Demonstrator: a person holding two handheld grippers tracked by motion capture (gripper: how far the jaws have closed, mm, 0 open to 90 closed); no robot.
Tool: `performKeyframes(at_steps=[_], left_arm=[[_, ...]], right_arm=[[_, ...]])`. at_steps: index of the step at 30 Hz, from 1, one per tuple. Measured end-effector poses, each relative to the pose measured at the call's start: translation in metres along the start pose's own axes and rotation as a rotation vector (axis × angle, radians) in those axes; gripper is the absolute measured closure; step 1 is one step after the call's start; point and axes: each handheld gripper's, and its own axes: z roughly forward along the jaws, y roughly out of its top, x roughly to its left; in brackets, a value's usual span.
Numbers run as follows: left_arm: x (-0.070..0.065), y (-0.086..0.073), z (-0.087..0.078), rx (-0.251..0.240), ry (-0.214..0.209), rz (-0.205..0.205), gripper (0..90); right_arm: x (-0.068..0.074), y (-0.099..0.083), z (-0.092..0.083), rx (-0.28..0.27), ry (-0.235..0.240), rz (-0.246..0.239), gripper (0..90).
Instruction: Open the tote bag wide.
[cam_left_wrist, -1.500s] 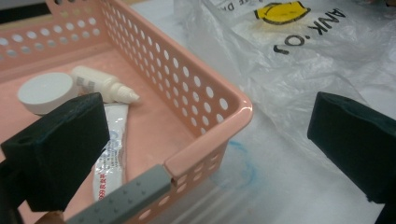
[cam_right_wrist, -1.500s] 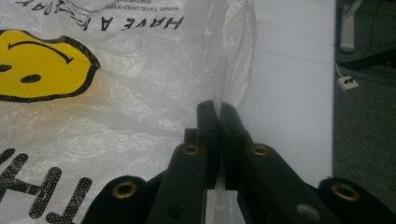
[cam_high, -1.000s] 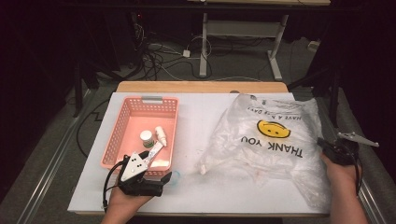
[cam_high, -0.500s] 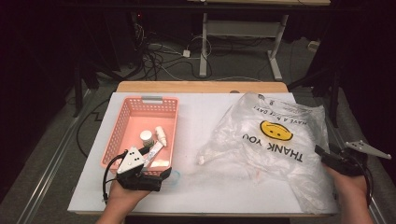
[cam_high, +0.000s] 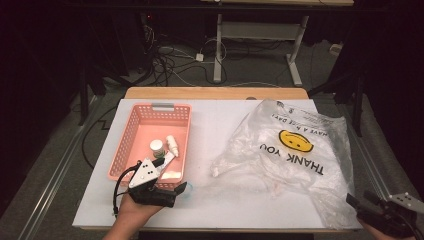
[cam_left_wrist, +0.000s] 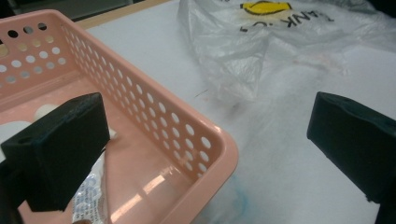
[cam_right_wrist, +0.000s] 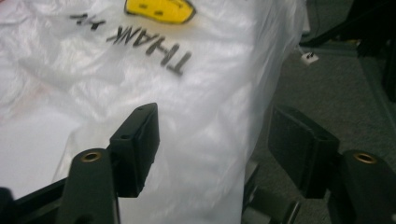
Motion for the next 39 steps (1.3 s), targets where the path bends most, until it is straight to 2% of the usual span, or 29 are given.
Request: performKeyframes(at_steps=[2, 3, 6, 7, 9, 17, 20, 21, 23, 24, 25, 26, 27, 28, 35, 36, 39], left_arm=[[0.0, 0.001, 0.001, -0.004, -0.005, -0.004, 0.0], [0.0, 0.001, 0.001, -0.004, -0.005, -0.004, 0.0], [0.001, 0.001, 0.003, -0.005, -0.012, -0.008, 0.0], [0.001, 0.001, 0.003, -0.005, -0.012, -0.008, 0.0], [0.002, 0.0, 0.003, -0.01, -0.013, -0.022, 0.0], [0.001, -0.001, 0.003, -0.004, -0.014, -0.025, 0.0], [0.001, -0.002, 0.003, -0.006, -0.012, -0.031, 0.0], [0.0, -0.002, 0.003, -0.006, -0.011, -0.031, 0.0], [0.0, -0.002, 0.001, -0.006, -0.008, -0.027, 0.0], [0.0, -0.002, 0.001, -0.006, -0.008, -0.027, 0.0], [0.0, -0.003, 0.0, -0.008, -0.009, -0.029, 0.0], [0.0, -0.003, 0.0, -0.007, -0.009, -0.03, 0.0], [0.0, -0.004, 0.0, -0.006, -0.009, -0.029, 0.0], [0.0, -0.004, 0.0, -0.006, -0.009, -0.028, 0.0], [0.004, -0.004, -0.002, -0.014, 0.0, -0.04, 0.0], [0.004, -0.004, -0.002, -0.016, 0.0, -0.043, 0.0], [0.005, -0.005, -0.002, -0.015, 0.001, -0.048, 0.0]], right_arm=[[0.001, -0.008, 0.005, 0.05, 0.01, -0.017, 33.0], [0.001, -0.008, 0.005, 0.05, 0.01, -0.017, 33.0], [0.0, -0.009, 0.018, 0.094, 0.033, -0.024, 43.7], [0.0, -0.009, 0.018, 0.094, 0.033, -0.024, 43.7], [0.002, -0.009, 0.021, 0.092, 0.043, -0.065, 51.2], [0.001, -0.009, 0.029, 0.112, 0.038, -0.095, 51.3], [0.002, -0.009, 0.03, 0.115, 0.031, -0.112, 56.0], [0.004, -0.008, 0.031, 0.121, 0.023, -0.147, 63.1], [0.007, -0.008, 0.031, 0.129, 0.024, -0.182, 69.4], [0.007, -0.008, 0.031, 0.129, 0.024, -0.182, 69.4], [0.01, -0.008, 0.031, 0.134, 0.035, -0.195, 77.6], [0.011, -0.007, 0.031, 0.137, 0.042, -0.201, 81.9], [0.011, -0.007, 0.031, 0.137, 0.042, -0.201, 81.9], [0.014, -0.006, 0.031, 0.146, 0.056, -0.209, 87.2], [0.03, -0.002, 0.031, 0.124, 0.081, -0.222, 88.6], [0.038, -0.001, 0.033, 0.116, 0.088, -0.235, 88.5], [0.049, 0.003, 0.035, 0.097, 0.079, -0.256, 89.2]])
